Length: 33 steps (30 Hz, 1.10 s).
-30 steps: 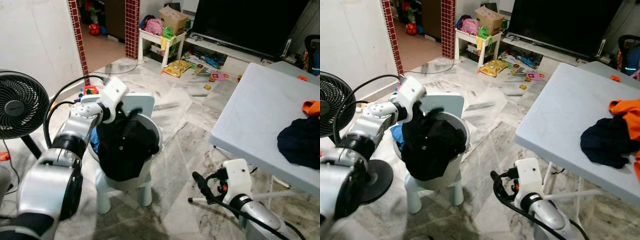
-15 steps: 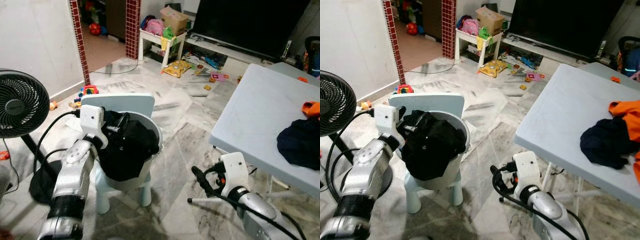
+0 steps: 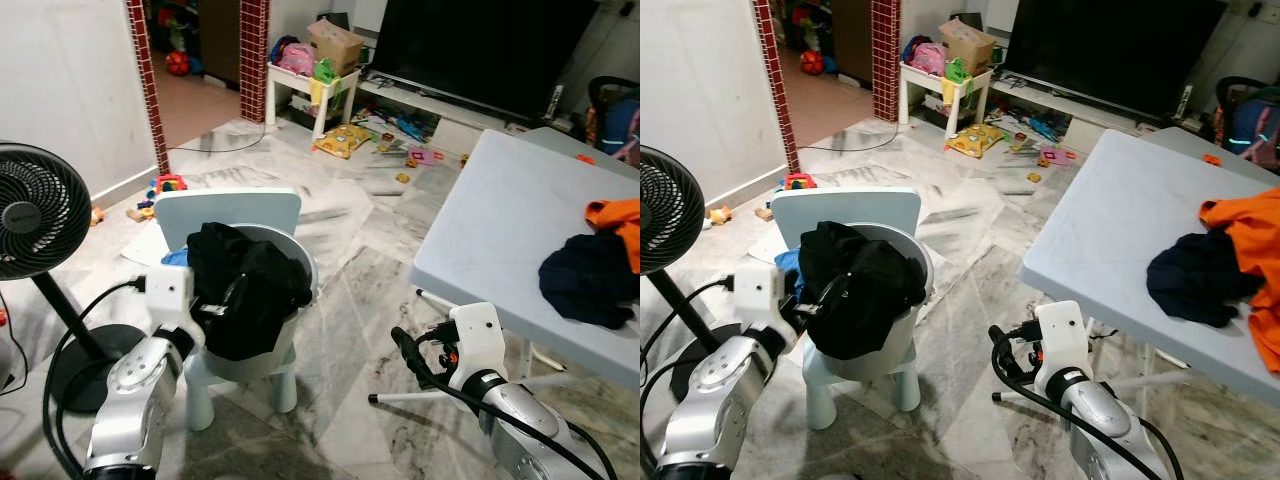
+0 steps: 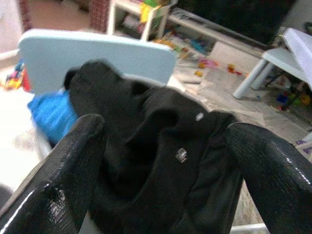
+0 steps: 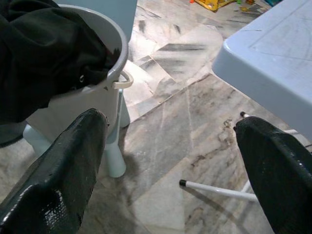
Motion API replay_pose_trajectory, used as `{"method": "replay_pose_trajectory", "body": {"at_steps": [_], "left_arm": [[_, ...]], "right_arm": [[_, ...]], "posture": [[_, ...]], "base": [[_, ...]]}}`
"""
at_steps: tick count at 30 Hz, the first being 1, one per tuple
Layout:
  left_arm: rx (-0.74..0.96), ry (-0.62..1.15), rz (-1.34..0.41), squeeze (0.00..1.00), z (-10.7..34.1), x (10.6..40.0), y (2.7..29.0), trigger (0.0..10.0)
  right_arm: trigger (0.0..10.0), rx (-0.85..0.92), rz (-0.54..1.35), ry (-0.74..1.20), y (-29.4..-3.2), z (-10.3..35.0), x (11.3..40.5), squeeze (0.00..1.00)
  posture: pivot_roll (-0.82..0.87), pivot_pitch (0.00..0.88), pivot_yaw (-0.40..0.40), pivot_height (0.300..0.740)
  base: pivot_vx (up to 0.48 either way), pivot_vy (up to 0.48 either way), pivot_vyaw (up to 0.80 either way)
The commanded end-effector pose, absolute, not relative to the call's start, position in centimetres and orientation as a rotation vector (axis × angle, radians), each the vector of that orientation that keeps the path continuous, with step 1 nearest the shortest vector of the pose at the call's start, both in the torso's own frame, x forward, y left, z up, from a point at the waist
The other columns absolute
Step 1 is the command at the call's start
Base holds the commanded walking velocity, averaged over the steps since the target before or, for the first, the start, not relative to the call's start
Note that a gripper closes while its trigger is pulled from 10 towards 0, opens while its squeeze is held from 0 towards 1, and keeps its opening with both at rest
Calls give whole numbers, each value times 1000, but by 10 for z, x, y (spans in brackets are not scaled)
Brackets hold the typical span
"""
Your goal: Hang hanger
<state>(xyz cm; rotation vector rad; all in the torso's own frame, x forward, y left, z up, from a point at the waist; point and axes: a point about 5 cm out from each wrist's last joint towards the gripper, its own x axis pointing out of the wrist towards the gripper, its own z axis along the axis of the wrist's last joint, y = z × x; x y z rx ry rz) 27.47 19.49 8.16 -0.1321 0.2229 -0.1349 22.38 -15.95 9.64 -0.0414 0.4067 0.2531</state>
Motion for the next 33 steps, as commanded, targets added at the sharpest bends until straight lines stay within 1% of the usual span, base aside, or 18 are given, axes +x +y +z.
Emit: {"method": "replay_pose_trajectory", "body": {"at_steps": [1, 4, 5, 8, 10, 11, 15, 20, 25, 27, 33], "left_arm": [[-171, 229, -115, 0, 86, 273, 193, 10000], [-244, 280, -83, 0, 81, 268, 192, 10000], [-307, 317, -49, 0, 76, 265, 193, 10000], [-336, 339, -25, 0, 72, 263, 195, 10000], [-328, 341, -25, 0, 73, 263, 196, 10000], [-330, 314, -52, 0, 80, 268, 195, 10000], [-371, 269, -82, 0, 92, 279, 189, 10000], [-357, 272, -107, 0, 93, 285, 184, 10000], [-309, 316, -63, 0, 85, 285, 188, 10000], [-337, 337, -36, 0, 81, 283, 191, 10000], [-328, 340, -18, 0, 77, 280, 192, 10000]], "right_arm": [[10000, -51, 238, 405, -166, 97, 225, 0], [10000, -50, 244, 405, -165, 97, 226, 0], [10000, -50, 247, 404, -164, 97, 227, 0], [10000, -51, 252, 402, -163, 98, 228, 0], [10000, -55, 250, 401, -164, 98, 227, 0], [10000, -46, 208, 398, -171, 98, 226, 0], [10000, -25, 162, 405, -182, 97, 219, 0], [10000, -30, 162, 408, -182, 96, 216, 0], [10000, -29, 163, 398, -183, 98, 217, 0], [10000, -35, 175, 396, -182, 98, 218, 0], [10000, -41, 203, 387, -179, 100, 219, 0]], "posture": [[173, 0, -122, 740], [175, 0, -125, 740], [176, 0, -126, 740], [176, 0, -129, 740], [175, 0, -130, 740], [169, 0, -127, 740], [157, 0, -124, 740], [137, 0, -113, 740], [145, 0, -113, 740], [147, 0, -119, 740], [153, 0, -133, 740]], "base": [[0, 0, 0], [0, 0, 0], [0, 0, 0], [0, 0, 0], [0, 0, 0], [0, 0, 0], [0, 0, 0], [308, 0, 0], [0, 0, 0], [0, 0, 0], [0, 0, 0]]}}
